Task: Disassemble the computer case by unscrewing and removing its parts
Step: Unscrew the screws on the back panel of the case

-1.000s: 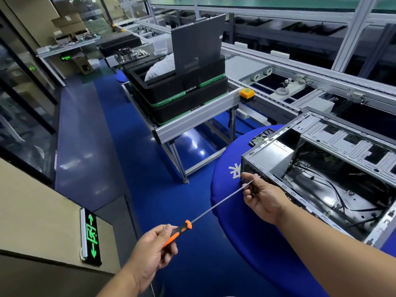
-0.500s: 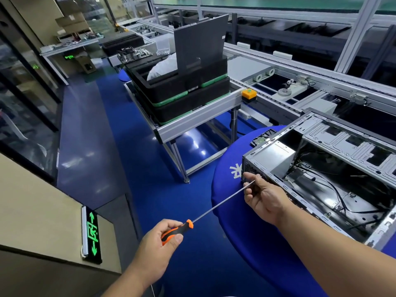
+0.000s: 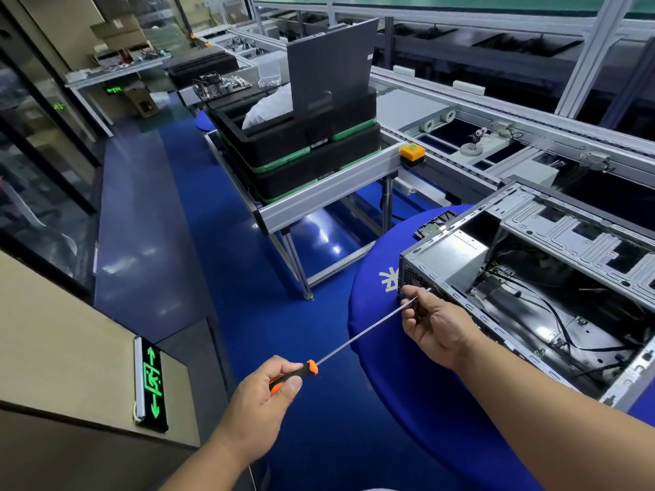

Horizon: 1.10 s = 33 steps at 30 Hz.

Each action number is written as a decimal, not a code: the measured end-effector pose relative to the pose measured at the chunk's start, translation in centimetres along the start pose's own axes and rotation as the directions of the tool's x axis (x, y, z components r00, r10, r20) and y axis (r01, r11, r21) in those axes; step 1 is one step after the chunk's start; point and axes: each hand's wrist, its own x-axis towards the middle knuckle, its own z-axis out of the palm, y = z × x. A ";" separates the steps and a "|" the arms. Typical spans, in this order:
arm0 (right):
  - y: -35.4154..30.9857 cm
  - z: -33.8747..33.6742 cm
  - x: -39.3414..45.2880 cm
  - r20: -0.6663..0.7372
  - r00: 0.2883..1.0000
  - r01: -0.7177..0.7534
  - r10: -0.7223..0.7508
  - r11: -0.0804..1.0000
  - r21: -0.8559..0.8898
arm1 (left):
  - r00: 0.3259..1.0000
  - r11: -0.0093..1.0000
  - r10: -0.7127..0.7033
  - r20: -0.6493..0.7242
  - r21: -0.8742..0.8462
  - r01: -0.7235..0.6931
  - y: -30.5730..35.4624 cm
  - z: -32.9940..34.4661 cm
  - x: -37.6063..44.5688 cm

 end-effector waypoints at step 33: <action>-0.4 2.4 -1.3 -0.094 0.996 0.013 -0.006 0.997 0.081 | 0.989 0.956 0.085 -0.122 0.290 -0.046 1.8 -1.7 -1.5</action>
